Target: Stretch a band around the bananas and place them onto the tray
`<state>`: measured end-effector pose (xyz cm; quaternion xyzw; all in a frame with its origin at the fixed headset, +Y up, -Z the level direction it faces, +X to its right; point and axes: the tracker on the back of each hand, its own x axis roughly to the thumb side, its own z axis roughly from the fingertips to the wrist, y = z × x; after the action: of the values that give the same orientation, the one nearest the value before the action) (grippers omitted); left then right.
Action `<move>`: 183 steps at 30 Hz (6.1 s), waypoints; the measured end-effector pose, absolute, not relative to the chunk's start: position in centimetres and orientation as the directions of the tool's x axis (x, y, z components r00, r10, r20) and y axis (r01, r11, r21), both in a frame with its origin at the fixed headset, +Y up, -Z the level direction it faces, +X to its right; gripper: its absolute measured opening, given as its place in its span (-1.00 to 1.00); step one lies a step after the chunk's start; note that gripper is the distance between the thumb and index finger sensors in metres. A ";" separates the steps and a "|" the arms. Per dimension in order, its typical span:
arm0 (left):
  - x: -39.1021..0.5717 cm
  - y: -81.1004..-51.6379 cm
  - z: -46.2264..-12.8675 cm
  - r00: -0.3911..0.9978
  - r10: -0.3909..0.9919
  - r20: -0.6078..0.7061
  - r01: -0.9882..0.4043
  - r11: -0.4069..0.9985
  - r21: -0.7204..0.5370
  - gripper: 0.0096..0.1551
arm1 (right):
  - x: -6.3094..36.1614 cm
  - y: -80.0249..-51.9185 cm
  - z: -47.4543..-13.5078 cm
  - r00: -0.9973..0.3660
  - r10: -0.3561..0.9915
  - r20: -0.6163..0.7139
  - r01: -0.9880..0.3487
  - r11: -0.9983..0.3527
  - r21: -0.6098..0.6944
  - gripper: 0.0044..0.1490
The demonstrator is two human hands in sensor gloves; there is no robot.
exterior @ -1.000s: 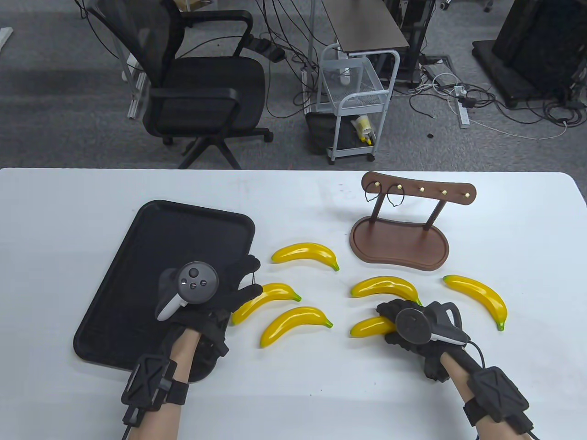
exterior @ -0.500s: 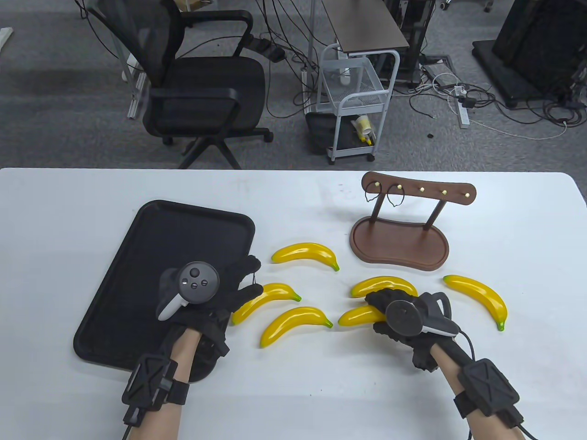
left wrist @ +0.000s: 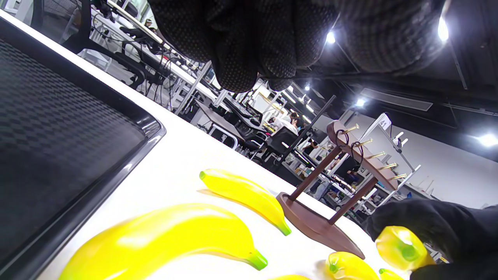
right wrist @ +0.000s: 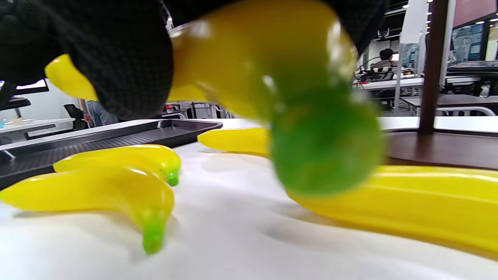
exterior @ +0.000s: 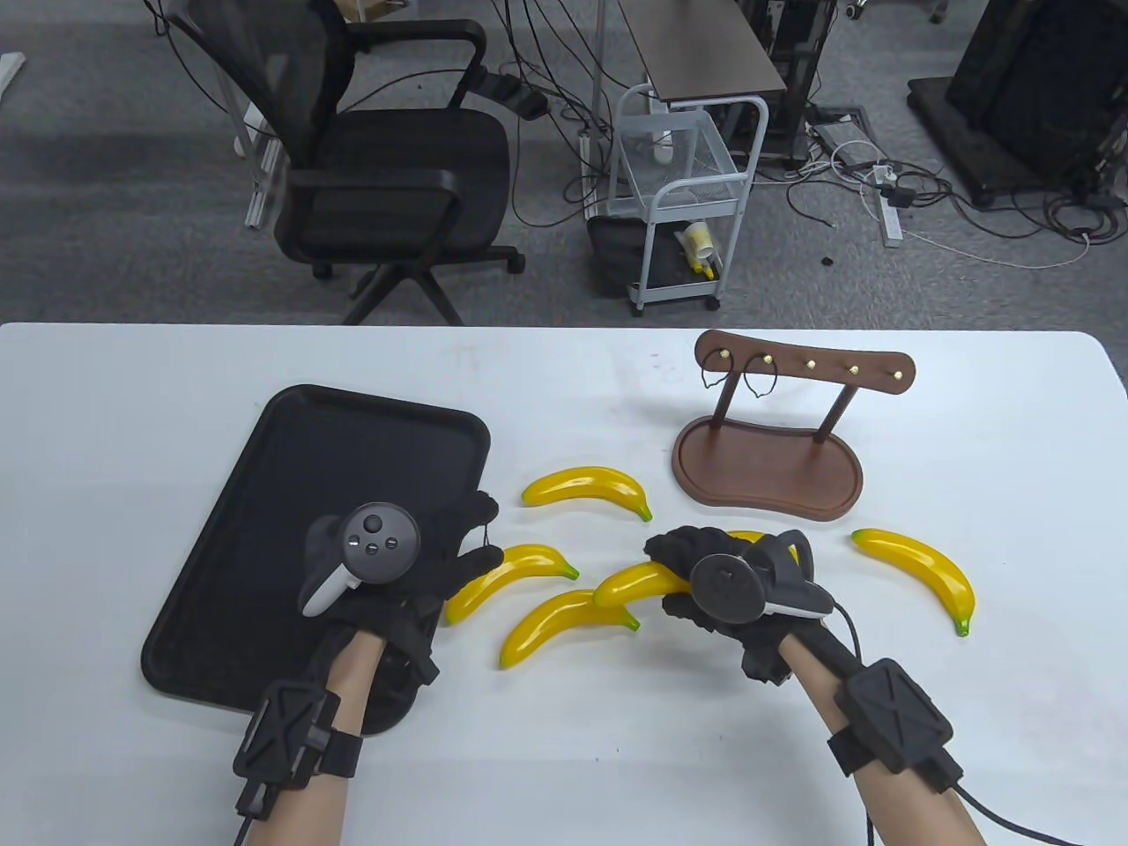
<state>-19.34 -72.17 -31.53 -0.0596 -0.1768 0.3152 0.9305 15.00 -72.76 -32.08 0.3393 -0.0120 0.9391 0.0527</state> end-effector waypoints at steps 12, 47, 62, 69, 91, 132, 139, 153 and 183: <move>-19.7 -72.1 -31.5 0.742 0.610 0.279 -0.571 0.792 -0.215 -0.23 | 9.9 -73.5 -32.8 -0.702 0.136 0.699 -0.146 -0.988 0.045 -0.10; -20.0 -72.1 -31.5 0.746 0.610 0.265 -0.570 0.792 -0.218 -0.24 | 6.3 -79.2 -32.7 -0.674 0.190 0.714 -0.128 -0.982 0.140 -0.03; -19.9 -72.1 -31.6 0.745 0.610 0.270 -0.571 0.792 -0.216 -0.25 | 5.2 -79.6 -31.8 -0.675 0.030 0.737 0.000 -0.999 0.040 -0.08; -19.9 -72.1 -31.6 0.743 0.611 0.272 -0.572 0.792 -0.216 -0.25 | 4.9 -79.5 -31.6 -0.674 -0.010 0.739 0.018 -1.000 0.003 -0.10; -19.9 -72.0 -31.6 0.736 0.619 0.275 -0.580 0.786 -0.215 -0.25 | 7.1 -76.3 -32.1 -0.715 0.041 0.698 -0.083 -0.996 -0.026 -0.10; -15.9 -74.6 -31.2 0.654 0.710 0.261 -0.590 0.695 -0.411 -0.20 | 11.3 -71.3 -32.9 -0.839 0.047 0.543 -0.178 -0.965 -0.192 -0.10; -15.2 -74.7 -31.1 0.650 0.711 0.269 -0.580 0.692 -0.429 -0.17 | 10.5 -71.6 -32.6 -0.830 0.027 0.558 -0.167 -0.965 -0.203 -0.09; -15.0 -74.8 -31.0 0.640 0.727 0.251 -0.577 0.670 -0.467 -0.06 | 8.6 -72.1 -31.7 -0.801 0.015 0.599 -0.178 -0.960 -0.214 -0.09; -15.1 -74.9 -30.9 0.611 0.758 0.227 -0.591 0.628 -0.506 -0.03 | 5.6 -71.7 -29.4 -0.757 -0.107 0.645 -0.127 -0.944 -0.306 -0.10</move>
<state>-15.06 -74.94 -30.91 -0.1940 -0.2150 0.3851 0.8763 5.56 -71.67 -29.36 0.3487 -0.1679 0.9221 0.0052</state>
